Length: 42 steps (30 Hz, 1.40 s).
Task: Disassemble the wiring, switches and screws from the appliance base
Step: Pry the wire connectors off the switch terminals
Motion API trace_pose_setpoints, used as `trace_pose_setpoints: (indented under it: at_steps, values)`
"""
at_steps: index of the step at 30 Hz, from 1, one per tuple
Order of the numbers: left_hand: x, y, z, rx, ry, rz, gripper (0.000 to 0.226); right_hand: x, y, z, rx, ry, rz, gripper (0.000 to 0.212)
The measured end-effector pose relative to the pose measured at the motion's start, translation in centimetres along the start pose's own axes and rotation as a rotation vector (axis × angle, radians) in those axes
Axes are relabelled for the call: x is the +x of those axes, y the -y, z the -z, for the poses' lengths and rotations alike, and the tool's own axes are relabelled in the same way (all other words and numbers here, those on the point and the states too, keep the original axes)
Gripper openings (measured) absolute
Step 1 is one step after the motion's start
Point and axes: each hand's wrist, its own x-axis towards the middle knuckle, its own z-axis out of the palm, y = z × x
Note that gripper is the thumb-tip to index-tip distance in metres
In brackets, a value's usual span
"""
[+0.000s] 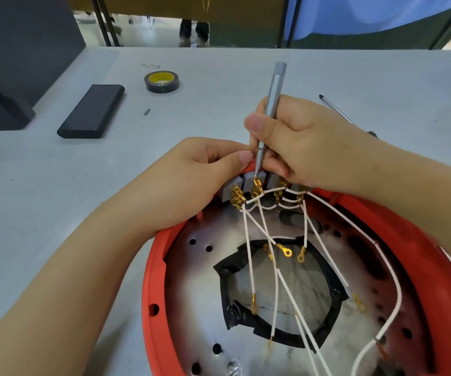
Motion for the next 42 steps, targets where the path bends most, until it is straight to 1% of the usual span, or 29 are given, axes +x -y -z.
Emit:
trace_pose_setpoints:
  at_steps: [4,7,11,19,24,34,38,42]
  values:
    - [0.0,0.0,0.0,-0.018,0.01,-0.012,0.026,-1.3,-0.9,-0.6,0.025,-0.107,0.088,0.024]
    - [0.0,0.0,0.0,-0.007,0.007,-0.011,0.027,-1.3,-1.0,-0.9,0.027,-0.141,0.105,0.024]
    - [0.0,0.0,-0.1,0.009,0.003,-0.012,0.027,-0.9,-0.9,-1.1,0.013,-0.133,0.095,0.024]
    - [-0.1,-0.3,-0.1,0.023,-0.007,-0.001,0.026,0.4,-0.8,-1.1,-0.059,-0.154,0.03,0.03]
    - [-0.1,-0.5,-0.1,0.032,-0.017,0.01,0.026,1.3,-0.9,-0.9,-0.082,-0.119,0.002,0.034]
    - [-0.1,-0.4,-0.1,0.025,-0.014,0.009,0.025,0.6,-0.7,-0.5,0.023,-0.022,0.054,0.031]
    - [0.0,0.0,0.0,-0.028,0.013,0.011,0.026,-0.4,-1.2,-0.6,0.099,-0.102,0.068,0.026]
    - [-0.1,-0.1,-0.1,-0.038,0.018,0.003,0.027,-0.5,-1.3,-0.6,0.074,-0.151,0.073,0.026]
